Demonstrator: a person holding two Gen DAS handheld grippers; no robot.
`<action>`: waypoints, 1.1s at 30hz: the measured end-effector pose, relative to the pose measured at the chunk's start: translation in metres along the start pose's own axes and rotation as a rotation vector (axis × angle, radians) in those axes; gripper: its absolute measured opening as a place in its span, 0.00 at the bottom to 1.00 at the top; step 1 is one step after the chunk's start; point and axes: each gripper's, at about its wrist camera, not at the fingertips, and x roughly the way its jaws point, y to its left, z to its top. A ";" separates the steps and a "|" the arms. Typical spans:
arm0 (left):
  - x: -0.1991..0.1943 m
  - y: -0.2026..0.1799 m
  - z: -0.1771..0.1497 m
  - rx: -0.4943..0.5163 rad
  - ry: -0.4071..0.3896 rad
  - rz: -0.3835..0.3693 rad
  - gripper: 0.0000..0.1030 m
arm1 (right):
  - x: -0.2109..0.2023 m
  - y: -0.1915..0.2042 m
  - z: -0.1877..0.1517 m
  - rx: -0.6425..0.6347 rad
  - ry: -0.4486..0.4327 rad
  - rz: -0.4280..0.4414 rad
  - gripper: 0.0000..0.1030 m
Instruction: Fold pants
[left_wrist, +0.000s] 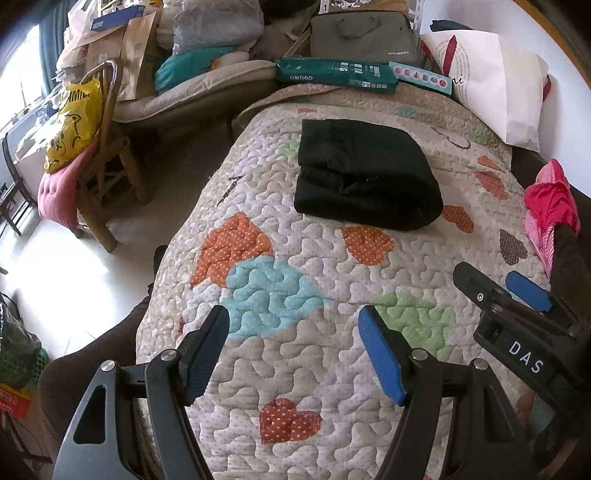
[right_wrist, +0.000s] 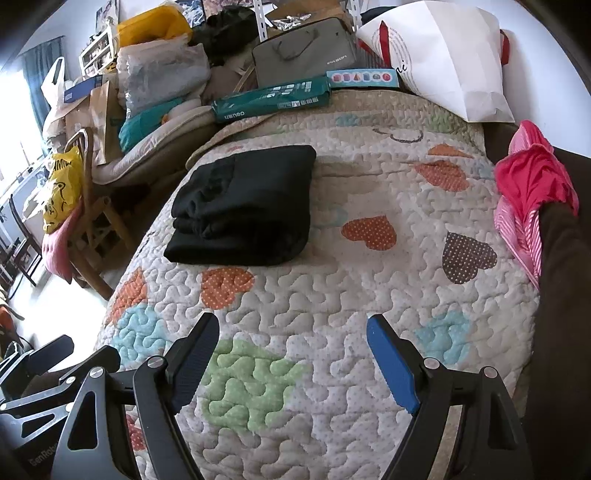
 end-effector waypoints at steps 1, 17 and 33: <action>0.001 0.000 0.000 0.000 0.002 0.000 0.70 | 0.001 0.000 0.000 0.001 0.003 -0.001 0.84; 0.004 0.000 -0.003 0.001 0.018 0.001 0.70 | 0.004 0.001 -0.003 -0.004 0.016 -0.005 0.84; 0.008 0.003 -0.006 -0.004 0.034 0.002 0.70 | 0.004 0.001 -0.004 -0.005 0.020 -0.006 0.84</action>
